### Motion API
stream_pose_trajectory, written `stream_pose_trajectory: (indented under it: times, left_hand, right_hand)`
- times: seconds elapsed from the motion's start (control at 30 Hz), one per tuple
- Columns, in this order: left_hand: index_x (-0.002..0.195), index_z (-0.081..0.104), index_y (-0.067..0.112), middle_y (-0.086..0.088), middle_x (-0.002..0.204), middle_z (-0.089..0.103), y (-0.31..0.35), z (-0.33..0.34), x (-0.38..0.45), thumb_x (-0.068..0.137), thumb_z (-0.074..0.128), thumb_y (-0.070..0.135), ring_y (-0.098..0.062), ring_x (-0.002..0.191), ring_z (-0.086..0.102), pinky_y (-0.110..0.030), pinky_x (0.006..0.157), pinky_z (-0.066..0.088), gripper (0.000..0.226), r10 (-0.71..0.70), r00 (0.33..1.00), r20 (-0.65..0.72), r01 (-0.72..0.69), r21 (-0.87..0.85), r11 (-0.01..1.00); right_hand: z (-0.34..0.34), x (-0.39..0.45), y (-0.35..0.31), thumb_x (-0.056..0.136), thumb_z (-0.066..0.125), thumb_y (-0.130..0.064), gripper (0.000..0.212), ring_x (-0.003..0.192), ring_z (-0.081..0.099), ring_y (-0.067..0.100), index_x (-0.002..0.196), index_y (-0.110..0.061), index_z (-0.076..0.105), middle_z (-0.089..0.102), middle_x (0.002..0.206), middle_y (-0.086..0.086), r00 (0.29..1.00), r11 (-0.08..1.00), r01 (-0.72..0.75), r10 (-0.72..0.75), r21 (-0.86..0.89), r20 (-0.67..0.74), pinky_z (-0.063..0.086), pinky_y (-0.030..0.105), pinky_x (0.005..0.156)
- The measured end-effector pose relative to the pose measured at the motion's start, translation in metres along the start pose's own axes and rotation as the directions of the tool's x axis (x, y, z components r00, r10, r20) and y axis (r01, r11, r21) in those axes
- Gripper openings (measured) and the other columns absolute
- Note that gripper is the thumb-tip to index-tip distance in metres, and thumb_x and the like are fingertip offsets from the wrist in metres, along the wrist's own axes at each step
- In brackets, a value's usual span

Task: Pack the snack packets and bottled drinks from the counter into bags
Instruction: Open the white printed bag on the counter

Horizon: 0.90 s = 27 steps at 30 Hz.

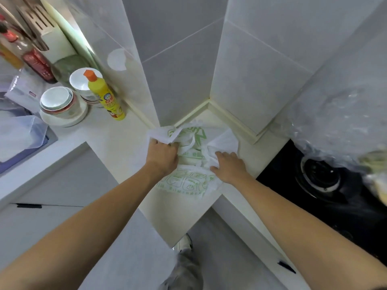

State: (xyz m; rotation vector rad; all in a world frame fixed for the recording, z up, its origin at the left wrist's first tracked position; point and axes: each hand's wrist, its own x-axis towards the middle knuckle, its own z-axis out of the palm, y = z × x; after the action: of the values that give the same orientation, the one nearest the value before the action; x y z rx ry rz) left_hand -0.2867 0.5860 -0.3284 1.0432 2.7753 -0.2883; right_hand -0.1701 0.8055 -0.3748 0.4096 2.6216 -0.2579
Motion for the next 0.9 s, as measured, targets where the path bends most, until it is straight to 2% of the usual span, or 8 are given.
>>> stream_pose_trajectory:
  times: [0.07,0.17,0.23,0.4,0.57,0.67,0.83,0.9]
  left_hand:
    - [0.105,0.058,0.017,0.002,0.081,0.068,0.009,0.007,-0.006,0.097,0.047,0.032,-0.024,0.069,0.048,-0.037,0.078,0.032,0.021,0.050,0.999,0.014,-0.050,0.003,0.999]
    - [0.106,0.058,0.015,-0.002,0.081,0.071,0.031,0.014,-0.016,0.099,0.044,0.034,-0.026,0.073,0.063,-0.036,0.079,0.041,0.024,0.144,0.990,-0.003,-0.144,-0.026,0.989]
    - [0.104,0.060,0.013,-0.003,0.079,0.070,0.050,0.011,-0.025,0.099,0.044,0.034,-0.027,0.073,0.065,-0.037,0.077,0.043,0.026,0.207,0.978,-0.031,-0.208,-0.064,0.976]
    - [0.101,0.056,0.014,-0.005,0.068,0.064,0.121,-0.020,-0.049,0.101,0.045,0.033,-0.028,0.059,0.048,-0.035,0.064,0.035,0.022,0.345,0.929,-0.136,-0.358,-0.080,0.930]
    - [0.089,0.055,0.012,-0.004,0.055,0.052,0.226,-0.068,-0.077,0.099,0.056,0.029,-0.025,0.048,0.035,-0.029,0.049,0.032,0.020,0.470,0.842,-0.265,-0.500,-0.056,0.864]
    - [0.084,0.053,0.013,-0.003,0.051,0.051,0.309,-0.092,-0.099,0.096,0.061,0.028,-0.022,0.044,0.031,-0.025,0.045,0.027,0.021,0.538,0.779,-0.321,-0.576,-0.029,0.817]
    - [0.077,0.054,0.013,0.006,0.050,0.038,0.455,-0.114,-0.143,0.092,0.068,0.025,-0.019,0.042,0.031,-0.020,0.044,0.017,0.024,0.635,0.691,-0.345,-0.683,-0.028,0.730]
    - [0.075,0.050,0.014,0.005,0.055,0.046,0.508,-0.115,-0.160,0.094,0.066,0.025,-0.022,0.044,0.039,-0.023,0.044,0.021,0.028,0.685,0.650,-0.329,-0.727,-0.006,0.687]
  right_hand:
    - [0.006,-0.012,0.014,0.098,0.052,-0.055,0.054,0.121,0.051,0.030,0.136,-0.017,0.048,0.059,0.130,0.006,1.000,1.000,0.005,-0.005,-0.012,-0.004,0.042,0.040,0.081]
    - [0.021,-0.040,0.044,0.100,0.055,-0.049,0.033,0.109,0.057,0.027,0.101,-0.016,0.055,0.062,0.108,0.005,1.000,1.000,0.021,-0.021,-0.009,0.012,0.043,0.036,0.074]
    - [0.032,-0.064,0.064,0.103,0.054,-0.040,0.029,0.104,0.057,0.026,0.092,-0.014,0.056,0.060,0.102,0.007,1.000,0.998,0.015,-0.015,0.057,0.007,0.046,0.035,0.073]
    - [0.044,-0.144,0.123,0.101,0.056,-0.026,0.019,0.101,0.054,0.024,0.098,-0.008,0.062,0.056,0.097,0.004,0.974,0.974,0.045,0.006,0.220,-0.226,0.043,0.035,0.072]
    - [0.050,-0.252,0.206,0.094,0.065,-0.020,0.015,0.102,0.056,0.028,0.097,-0.006,0.063,0.046,0.092,-0.001,0.923,0.955,-0.016,0.127,0.295,-0.363,0.041,0.035,0.070]
    - [0.060,-0.328,0.263,0.094,0.065,-0.020,0.016,0.105,0.056,0.029,0.100,-0.005,0.065,0.049,0.093,0.002,0.884,0.944,-0.072,0.210,0.323,-0.417,0.044,0.037,0.073]
    - [0.091,-0.459,0.355,0.094,0.065,-0.023,0.038,0.118,0.053,0.027,0.130,-0.010,0.064,0.059,0.112,0.009,0.818,0.902,-0.205,0.371,0.380,-0.440,0.048,0.039,0.089]
    - [0.106,-0.509,0.388,0.096,0.064,-0.024,0.040,0.120,0.051,0.025,0.134,-0.011,0.062,0.058,0.114,0.008,0.788,0.876,-0.267,0.439,0.402,-0.432,0.048,0.038,0.089]
